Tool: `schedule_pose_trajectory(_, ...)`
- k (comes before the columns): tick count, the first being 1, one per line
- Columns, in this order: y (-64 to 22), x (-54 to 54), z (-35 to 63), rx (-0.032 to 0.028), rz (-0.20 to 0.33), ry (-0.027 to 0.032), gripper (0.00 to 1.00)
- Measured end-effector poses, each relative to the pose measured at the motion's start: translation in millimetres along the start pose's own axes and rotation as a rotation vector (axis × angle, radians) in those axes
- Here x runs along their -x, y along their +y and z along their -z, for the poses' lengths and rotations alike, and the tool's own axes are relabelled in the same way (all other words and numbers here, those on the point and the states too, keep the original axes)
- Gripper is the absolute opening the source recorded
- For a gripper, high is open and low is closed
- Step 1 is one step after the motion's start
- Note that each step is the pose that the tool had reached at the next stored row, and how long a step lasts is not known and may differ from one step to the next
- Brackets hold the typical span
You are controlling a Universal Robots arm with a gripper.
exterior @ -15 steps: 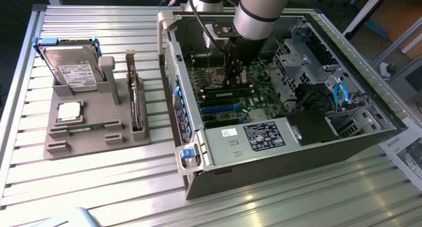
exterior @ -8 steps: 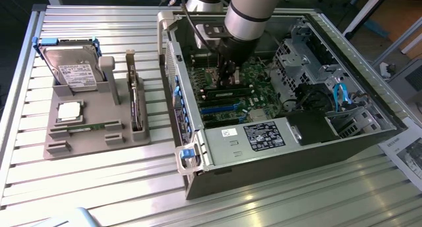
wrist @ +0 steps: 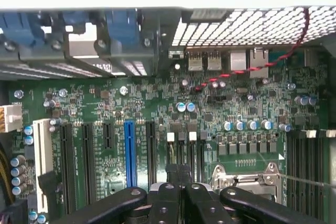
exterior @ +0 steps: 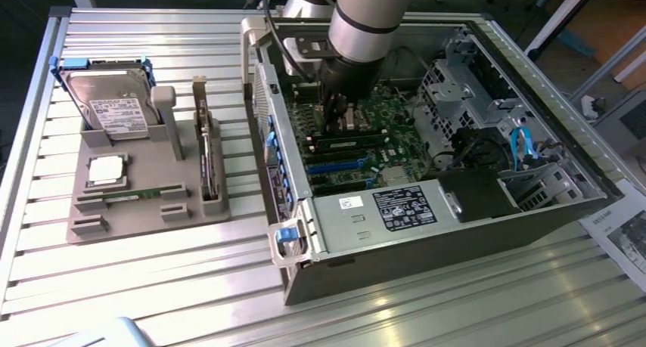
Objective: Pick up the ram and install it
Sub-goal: 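Press down the ram until it locks into place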
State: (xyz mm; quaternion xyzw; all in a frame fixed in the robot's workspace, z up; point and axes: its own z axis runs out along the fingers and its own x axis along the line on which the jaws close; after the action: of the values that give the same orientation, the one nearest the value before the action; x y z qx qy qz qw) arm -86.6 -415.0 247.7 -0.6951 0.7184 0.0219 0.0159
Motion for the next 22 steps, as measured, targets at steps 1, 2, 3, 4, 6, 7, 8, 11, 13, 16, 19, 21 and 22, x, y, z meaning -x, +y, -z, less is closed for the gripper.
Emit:
schedule_pose_trajectory(1,1.4,0.0,0.0,-0.0004,0.000,0.0000,0.10)
schedule_pose_trajectory(2,2.7,-0.1,0.0,-0.0009,0.000,0.0000,0.10)
schedule_pose_trajectory(3,4.2,-0.1,0.0,-0.0014,0.000,0.0000,0.10)
schedule_pose_trajectory(4,6.0,-0.2,0.0,-0.0021,0.000,0.0000,0.10)
schedule_pose_trajectory(6,8.5,-0.3,-0.1,-0.0029,0.000,-0.0001,0.10)
schedule_pose_trajectory(7,9.4,-0.3,-0.1,-0.0032,0.000,-0.0001,0.10)
schedule_pose_trajectory(8,9.6,-0.3,-0.1,-0.0033,0.000,-0.0001,0.10)
schedule_pose_trajectory(11,9.6,-0.3,-0.1,-0.0033,0.000,0.0000,0.10)
schedule_pose_trajectory(13,9.7,-0.4,-1.0,-0.0034,0.000,-0.0002,0.10)
schedule_pose_trajectory(16,10.1,-0.6,-2.6,-0.0032,0.000,0.0001,0.10)
schedule_pose_trajectory(19,10.5,-0.6,-3.9,-0.0034,0.000,-0.0001,0.10)
schedule_pose_trajectory(21,10.7,-0.7,-4.1,-0.0032,0.000,0.0001,0.10)
schedule_pose_trajectory(22,10.7,-0.7,-4.1,-0.0032,0.000,0.0001,0.10)
